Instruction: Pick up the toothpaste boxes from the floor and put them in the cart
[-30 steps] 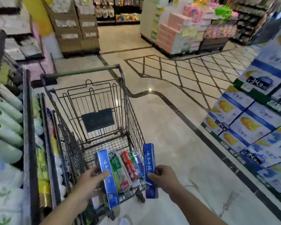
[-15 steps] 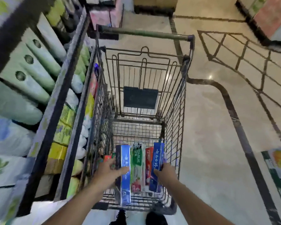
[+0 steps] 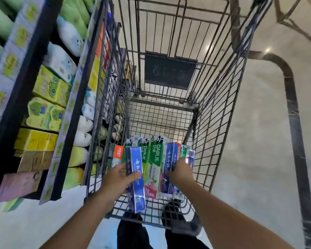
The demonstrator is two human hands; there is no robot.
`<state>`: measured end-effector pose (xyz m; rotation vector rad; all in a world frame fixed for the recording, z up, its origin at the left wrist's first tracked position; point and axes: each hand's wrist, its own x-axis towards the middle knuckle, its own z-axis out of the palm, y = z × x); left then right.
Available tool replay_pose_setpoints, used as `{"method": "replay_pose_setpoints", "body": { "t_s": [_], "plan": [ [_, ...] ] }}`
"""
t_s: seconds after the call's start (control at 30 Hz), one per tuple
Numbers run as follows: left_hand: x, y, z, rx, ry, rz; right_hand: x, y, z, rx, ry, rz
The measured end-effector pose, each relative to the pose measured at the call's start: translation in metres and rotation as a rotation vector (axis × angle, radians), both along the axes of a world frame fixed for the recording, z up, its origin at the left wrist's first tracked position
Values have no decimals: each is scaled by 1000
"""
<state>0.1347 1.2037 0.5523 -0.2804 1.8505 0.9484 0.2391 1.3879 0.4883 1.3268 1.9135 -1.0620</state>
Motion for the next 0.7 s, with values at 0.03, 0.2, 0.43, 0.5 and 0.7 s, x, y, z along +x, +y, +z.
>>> {"method": "replay_pose_setpoints", "body": {
  "t_s": [0.03, 0.2, 0.43, 0.5, 0.7],
  "plan": [
    [-1, 2, -3, 4, -2, 5, 1, -1, -2, 6, -4, 17],
    [-7, 16, -25, -28, -7, -36, 4, 1, -4, 19, -31, 69],
    [-17, 45, -48, -271, 333, -422, 14, -1, 3, 35, -18, 31],
    [-22, 42, -59, -357, 403, -514, 18, -2, 5, 44, -21, 31],
    [-25, 27, -71, -378, 370, -650, 21, -2, 10, 46, -21, -13]
  ]
}}
